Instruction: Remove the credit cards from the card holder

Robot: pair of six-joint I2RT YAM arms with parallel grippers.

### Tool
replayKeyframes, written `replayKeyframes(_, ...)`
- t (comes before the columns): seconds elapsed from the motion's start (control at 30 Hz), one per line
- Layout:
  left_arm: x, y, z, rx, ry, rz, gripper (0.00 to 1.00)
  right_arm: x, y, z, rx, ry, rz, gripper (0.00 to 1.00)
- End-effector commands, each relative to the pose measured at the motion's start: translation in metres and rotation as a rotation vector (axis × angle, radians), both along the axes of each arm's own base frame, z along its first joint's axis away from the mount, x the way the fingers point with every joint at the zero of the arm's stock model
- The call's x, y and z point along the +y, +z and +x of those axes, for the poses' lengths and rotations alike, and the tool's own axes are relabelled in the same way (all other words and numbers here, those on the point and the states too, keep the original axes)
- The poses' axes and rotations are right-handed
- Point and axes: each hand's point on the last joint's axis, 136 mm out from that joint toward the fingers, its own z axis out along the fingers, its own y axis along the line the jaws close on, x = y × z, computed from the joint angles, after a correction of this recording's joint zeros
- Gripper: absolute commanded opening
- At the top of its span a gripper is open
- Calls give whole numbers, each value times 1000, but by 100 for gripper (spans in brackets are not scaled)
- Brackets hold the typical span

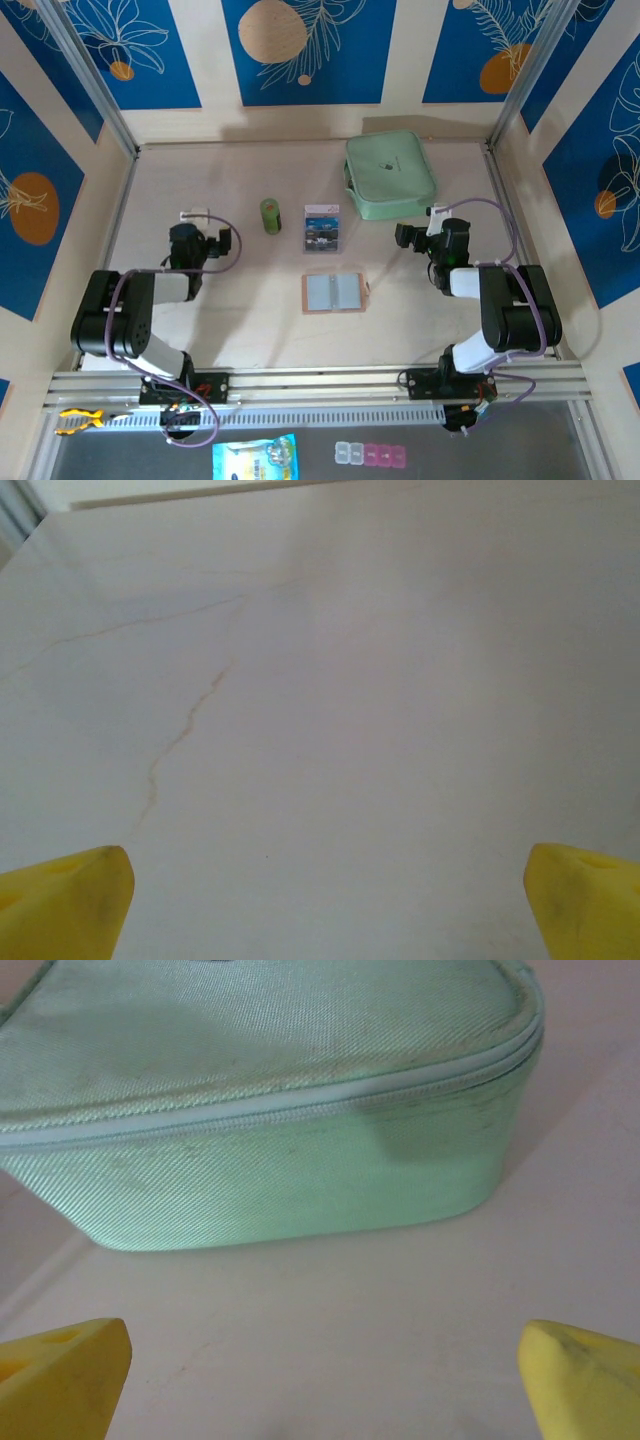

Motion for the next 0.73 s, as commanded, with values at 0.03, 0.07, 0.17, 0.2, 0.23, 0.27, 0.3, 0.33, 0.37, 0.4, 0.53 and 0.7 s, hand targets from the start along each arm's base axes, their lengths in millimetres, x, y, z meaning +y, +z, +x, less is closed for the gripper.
replayKeyframes(0.03, -7, 15, 2, -110, -55, -14, 99, 4, 12, 4, -65, 39, -1, 99)
replayKeyframes(0.07, -7, 14, 5, -106, -56, -10, 99, 4, 13, 4, -67, 39, -2, 99)
replayKeyframes(0.17, -7, 13, 4, -101, -56, -9, 100, 4, 12, 4, -63, 40, 1, 99)
replayKeyframes(0.2, -7, 14, 4, -102, -56, -9, 100, 4, 12, 4, -62, 41, 1, 99)
replayKeyframes(0.23, -8, 15, 5, -108, -56, -6, 100, 4, 12, 4, -63, 40, 1, 99)
replayKeyframes(0.27, -8, 14, 4, -102, -57, -7, 100, 4, 12, 4, -63, 40, 1, 99)
replayKeyframes(0.3, -8, 15, 5, -108, -57, -7, 100, 4, 12, 4, -63, 40, 0, 99)
replayKeyframes(0.33, -8, 14, 4, -107, -58, -7, 100, 4, 12, 4, -63, 40, 1, 99)
replayKeyframes(0.37, -8, 15, 4, -108, -60, -7, 100, 4, 12, 4, -64, 40, 1, 99)
replayKeyframes(0.4, -8, 14, 4, -108, -60, -7, 100, 4, 13, 4, -65, 41, 1, 99)
replayKeyframes(0.53, -8, 15, 4, -108, -60, -7, 100, 4, 12, 5, -60, 40, 1, 99)
replayKeyframes(0.7, -8, 15, 4, -108, -62, -7, 100, 3, 12, 3, -66, 37, 5, 99)
